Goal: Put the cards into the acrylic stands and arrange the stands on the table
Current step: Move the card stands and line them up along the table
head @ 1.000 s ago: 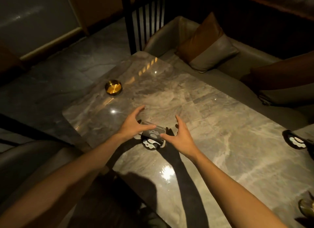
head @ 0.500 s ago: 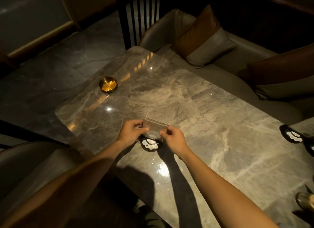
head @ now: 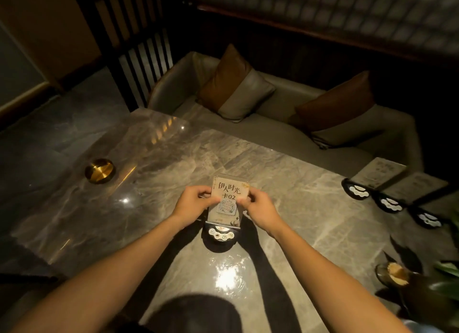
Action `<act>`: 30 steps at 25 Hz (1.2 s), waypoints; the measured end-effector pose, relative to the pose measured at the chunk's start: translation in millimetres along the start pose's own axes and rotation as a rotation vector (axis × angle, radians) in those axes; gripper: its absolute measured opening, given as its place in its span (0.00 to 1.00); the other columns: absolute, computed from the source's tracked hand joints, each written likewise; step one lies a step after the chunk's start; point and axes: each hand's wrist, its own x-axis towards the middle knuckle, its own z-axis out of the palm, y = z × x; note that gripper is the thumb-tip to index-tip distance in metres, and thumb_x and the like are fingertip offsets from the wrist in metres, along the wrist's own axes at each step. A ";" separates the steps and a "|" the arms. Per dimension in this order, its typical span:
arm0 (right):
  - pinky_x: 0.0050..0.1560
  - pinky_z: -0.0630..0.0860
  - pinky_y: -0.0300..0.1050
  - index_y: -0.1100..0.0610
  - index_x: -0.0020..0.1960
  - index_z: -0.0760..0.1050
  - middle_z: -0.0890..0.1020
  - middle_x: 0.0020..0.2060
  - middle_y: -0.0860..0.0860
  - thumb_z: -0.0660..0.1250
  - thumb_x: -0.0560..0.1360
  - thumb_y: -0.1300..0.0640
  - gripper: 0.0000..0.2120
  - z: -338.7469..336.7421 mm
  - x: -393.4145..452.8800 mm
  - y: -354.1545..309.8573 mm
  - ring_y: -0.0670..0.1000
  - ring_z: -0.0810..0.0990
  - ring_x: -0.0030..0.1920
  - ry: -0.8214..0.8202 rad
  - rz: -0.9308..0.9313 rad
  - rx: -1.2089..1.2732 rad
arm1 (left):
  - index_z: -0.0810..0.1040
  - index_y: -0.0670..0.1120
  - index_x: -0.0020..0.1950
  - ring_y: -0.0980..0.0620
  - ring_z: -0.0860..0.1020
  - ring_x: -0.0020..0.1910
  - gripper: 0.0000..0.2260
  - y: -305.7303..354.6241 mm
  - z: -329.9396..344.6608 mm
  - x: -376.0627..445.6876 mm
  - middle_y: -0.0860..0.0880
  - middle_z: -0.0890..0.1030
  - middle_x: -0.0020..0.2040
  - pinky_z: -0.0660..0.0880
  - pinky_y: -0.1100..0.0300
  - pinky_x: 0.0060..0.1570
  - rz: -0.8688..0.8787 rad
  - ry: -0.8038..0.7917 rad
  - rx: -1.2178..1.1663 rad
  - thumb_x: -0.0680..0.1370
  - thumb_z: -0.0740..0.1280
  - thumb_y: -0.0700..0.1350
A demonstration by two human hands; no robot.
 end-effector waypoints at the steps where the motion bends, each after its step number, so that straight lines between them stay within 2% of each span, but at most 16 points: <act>1: 0.43 0.79 0.38 0.54 0.60 0.79 0.86 0.51 0.48 0.68 0.77 0.62 0.12 -18.1 0.2 -1.8 0.46 0.85 0.50 0.033 0.002 0.004 | 0.87 0.54 0.50 0.60 0.85 0.45 0.07 12.7 11.5 8.3 0.57 0.88 0.46 0.80 0.61 0.46 0.010 -0.024 -0.009 0.74 0.76 0.44; 3: 0.41 0.77 0.37 0.53 0.60 0.78 0.86 0.49 0.48 0.70 0.77 0.61 0.13 -60.8 1.6 -2.6 0.46 0.84 0.47 0.108 0.000 0.000 | 0.86 0.55 0.48 0.58 0.85 0.46 0.06 41.8 39.9 27.0 0.56 0.88 0.47 0.80 0.59 0.45 0.057 -0.075 -0.012 0.74 0.76 0.44; 5: 0.39 0.76 0.33 0.54 0.61 0.78 0.86 0.49 0.47 0.70 0.77 0.63 0.13 -103.2 4.0 -3.0 0.43 0.82 0.45 0.131 -0.007 -0.017 | 0.86 0.55 0.47 0.61 0.84 0.43 0.06 70.8 67.4 44.3 0.57 0.87 0.46 0.77 0.65 0.41 0.121 -0.107 0.018 0.74 0.76 0.44; 7: 0.40 0.76 0.32 0.56 0.60 0.79 0.85 0.48 0.46 0.70 0.76 0.65 0.13 -146.5 7.1 -2.2 0.42 0.82 0.45 0.135 -0.018 -0.077 | 0.87 0.54 0.47 0.63 0.83 0.40 0.05 96.2 96.2 64.5 0.58 0.87 0.45 0.75 0.66 0.40 0.181 -0.145 0.044 0.74 0.77 0.45; 11: 0.51 0.81 0.45 0.55 0.56 0.81 0.86 0.50 0.49 0.70 0.74 0.64 0.12 -224.4 18.6 6.1 0.46 0.83 0.50 0.167 -0.010 -0.224 | 0.84 0.57 0.38 0.60 0.82 0.39 0.08 136.1 155.3 107.8 0.60 0.85 0.38 0.75 0.64 0.40 0.253 -0.189 0.099 0.73 0.77 0.44; 14: 0.51 0.82 0.56 0.51 0.49 0.77 0.84 0.48 0.51 0.70 0.75 0.58 0.05 -278.1 38.7 21.9 0.52 0.83 0.50 0.241 0.015 -0.346 | 0.81 0.59 0.34 0.61 0.81 0.39 0.13 162.9 205.2 142.4 0.63 0.83 0.35 0.74 0.69 0.39 0.291 -0.218 0.125 0.74 0.77 0.43; 18: 0.49 0.82 0.57 0.50 0.45 0.76 0.85 0.46 0.48 0.69 0.75 0.56 0.03 -328.0 68.9 41.2 0.49 0.83 0.49 0.205 -0.008 -0.449 | 0.81 0.58 0.37 0.55 0.84 0.45 0.11 177.1 258.7 186.2 0.57 0.86 0.42 0.80 0.59 0.46 0.282 -0.202 0.137 0.73 0.77 0.45; 20: 0.47 0.81 0.58 0.51 0.43 0.78 0.85 0.43 0.49 0.68 0.75 0.55 0.03 -348.7 84.0 50.9 0.50 0.82 0.46 0.197 0.002 -0.520 | 0.79 0.56 0.34 0.56 0.82 0.40 0.12 175.2 280.1 207.0 0.57 0.84 0.37 0.77 0.59 0.43 0.251 -0.206 0.141 0.72 0.78 0.43; 22: 0.50 0.80 0.55 0.52 0.44 0.81 0.85 0.41 0.51 0.68 0.75 0.55 0.04 -364.7 98.6 58.1 0.53 0.82 0.45 0.196 0.008 -0.604 | 0.78 0.55 0.29 0.62 0.77 0.33 0.15 174.2 295.1 223.2 0.59 0.80 0.30 0.71 0.63 0.37 0.226 -0.209 0.147 0.72 0.78 0.42; 24: 0.63 0.73 0.53 0.53 0.48 0.82 0.85 0.41 0.52 0.67 0.77 0.55 0.05 -378.6 117.2 67.7 0.55 0.82 0.47 0.199 -0.008 -0.698 | 0.77 0.55 0.28 0.66 0.76 0.29 0.17 173.7 311.6 239.4 0.60 0.80 0.29 0.69 0.69 0.34 0.204 -0.218 0.152 0.72 0.78 0.41; 26: 0.73 0.61 0.55 0.53 0.50 0.80 0.85 0.40 0.51 0.66 0.78 0.56 0.04 -386.1 130.3 75.1 0.57 0.82 0.50 0.194 -0.023 -0.788 | 0.77 0.54 0.31 0.68 0.76 0.27 0.17 173.4 324.2 250.1 0.57 0.79 0.31 0.68 0.74 0.32 0.177 -0.229 0.130 0.73 0.77 0.38; 28: 0.77 0.55 0.57 0.54 0.49 0.79 0.84 0.39 0.51 0.65 0.78 0.57 0.04 -390.9 139.0 82.1 0.56 0.82 0.52 0.168 -0.013 -0.862 | 0.76 0.53 0.31 0.67 0.75 0.27 0.16 171.6 333.9 259.8 0.56 0.78 0.31 0.68 0.73 0.33 0.171 -0.221 0.140 0.73 0.76 0.38; 30: 0.78 0.52 0.59 0.54 0.49 0.79 0.85 0.40 0.51 0.64 0.79 0.55 0.06 -396.1 144.0 87.3 0.55 0.82 0.54 0.148 0.011 -0.905 | 0.76 0.53 0.31 0.64 0.74 0.29 0.15 167.6 341.5 270.2 0.57 0.78 0.31 0.69 0.67 0.36 0.177 -0.220 0.151 0.73 0.77 0.40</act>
